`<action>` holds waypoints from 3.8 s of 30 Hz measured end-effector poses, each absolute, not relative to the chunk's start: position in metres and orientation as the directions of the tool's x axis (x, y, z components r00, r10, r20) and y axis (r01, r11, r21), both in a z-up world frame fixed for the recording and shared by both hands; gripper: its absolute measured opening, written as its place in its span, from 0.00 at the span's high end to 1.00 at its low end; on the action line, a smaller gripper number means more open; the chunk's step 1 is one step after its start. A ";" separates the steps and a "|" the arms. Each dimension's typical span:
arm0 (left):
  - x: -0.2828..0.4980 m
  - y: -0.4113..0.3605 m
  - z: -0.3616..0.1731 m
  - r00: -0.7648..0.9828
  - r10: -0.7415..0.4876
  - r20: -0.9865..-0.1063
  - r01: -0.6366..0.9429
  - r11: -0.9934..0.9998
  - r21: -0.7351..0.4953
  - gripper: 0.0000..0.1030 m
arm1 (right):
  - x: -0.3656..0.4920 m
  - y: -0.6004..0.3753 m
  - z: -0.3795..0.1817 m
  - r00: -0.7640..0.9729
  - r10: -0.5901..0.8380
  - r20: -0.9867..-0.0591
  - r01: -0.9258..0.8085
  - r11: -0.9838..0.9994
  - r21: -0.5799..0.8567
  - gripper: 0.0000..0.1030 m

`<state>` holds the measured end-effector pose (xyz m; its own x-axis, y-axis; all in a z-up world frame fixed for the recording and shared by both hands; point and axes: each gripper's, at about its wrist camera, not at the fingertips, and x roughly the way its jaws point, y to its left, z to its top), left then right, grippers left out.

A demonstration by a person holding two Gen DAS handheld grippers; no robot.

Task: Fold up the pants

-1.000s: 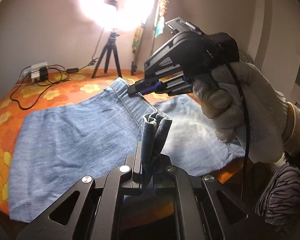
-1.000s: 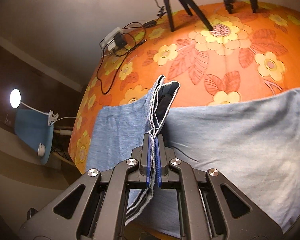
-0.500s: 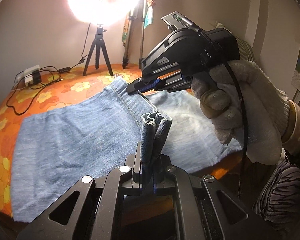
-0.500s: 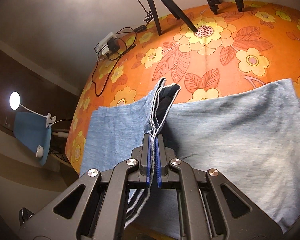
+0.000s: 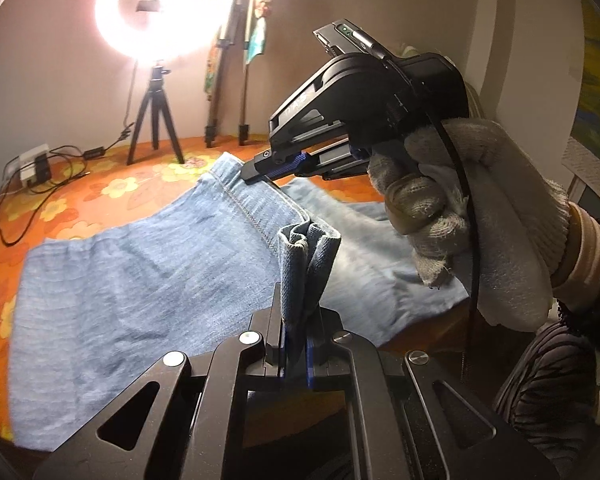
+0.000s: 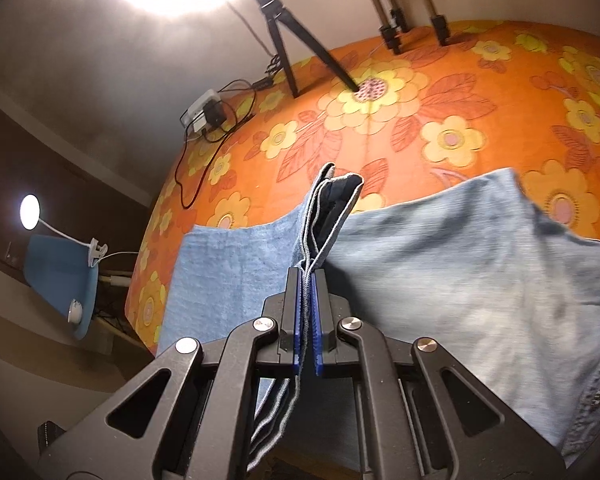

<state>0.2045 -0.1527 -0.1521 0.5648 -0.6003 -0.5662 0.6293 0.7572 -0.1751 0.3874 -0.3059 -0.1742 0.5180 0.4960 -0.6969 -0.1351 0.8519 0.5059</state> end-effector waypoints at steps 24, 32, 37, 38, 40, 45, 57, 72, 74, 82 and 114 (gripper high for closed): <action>0.200 -0.165 -0.154 0.557 -0.665 -0.498 0.634 0.728 -0.263 0.95 | 0.370 -0.398 -0.228 0.448 0.577 -0.683 0.103 0.725 0.681 0.48; 0.193 -0.166 -0.161 0.540 -0.668 -0.513 0.648 0.718 -0.253 0.95 | 0.394 -0.383 -0.245 0.438 0.637 -0.634 0.117 0.659 0.743 0.48; 0.192 -0.164 -0.165 0.523 -0.676 -0.520 0.653 0.709 -0.265 0.95 | 0.399 -0.352 -0.243 0.442 0.570 -0.693 0.055 0.754 0.655 0.87; 0.190 -0.164 -0.167 0.519 -0.675 -0.524 0.656 0.708 -0.261 0.95 | 0.396 -0.347 -0.240 0.460 0.554 -0.694 0.043 0.767 0.640 0.88; 0.186 -0.163 -0.171 0.514 -0.670 -0.537 0.662 0.707 -0.249 0.95 | 0.390 -0.335 -0.232 0.497 0.517 -0.697 -0.004 0.804 0.594 0.89; 0.183 -0.158 -0.177 0.510 -0.654 -0.558 0.652 0.717 -0.245 0.95 | 0.383 -0.305 -0.218 0.535 0.446 -0.717 -0.086 0.874 0.479 0.90; 0.189 -0.176 -0.180 0.492 -0.656 -0.572 0.666 0.707 -0.238 0.95 | 0.386 -0.341 -0.200 0.500 0.549 -0.670 -0.167 0.820 0.548 0.88; 0.197 -0.181 -0.189 0.470 -0.646 -0.601 0.667 0.706 -0.237 0.95 | 0.382 -0.446 -0.213 0.518 0.117 -0.847 -0.323 0.944 -0.067 0.51; 0.198 -0.182 -0.190 0.471 -0.643 -0.604 0.665 0.708 -0.236 0.95 | 0.386 -0.448 -0.226 0.506 0.077 -0.859 -0.340 0.933 -0.116 0.51; 0.201 -0.182 -0.191 0.472 -0.634 -0.613 0.659 0.715 -0.232 0.95 | 0.391 -0.458 -0.242 0.482 0.101 -0.870 -0.357 0.930 -0.090 0.81; 0.203 -0.178 -0.189 0.481 -0.627 -0.612 0.654 0.722 -0.225 0.95 | 0.326 -0.586 -0.237 0.653 0.172 -0.738 0.082 0.952 0.295 0.86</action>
<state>0.2032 -0.1776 -0.1889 0.4813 -0.6273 -0.6123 0.6543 0.7219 -0.2252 0.3256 -0.5859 -0.2370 0.6528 0.1723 -0.7377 0.0820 0.9520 0.2950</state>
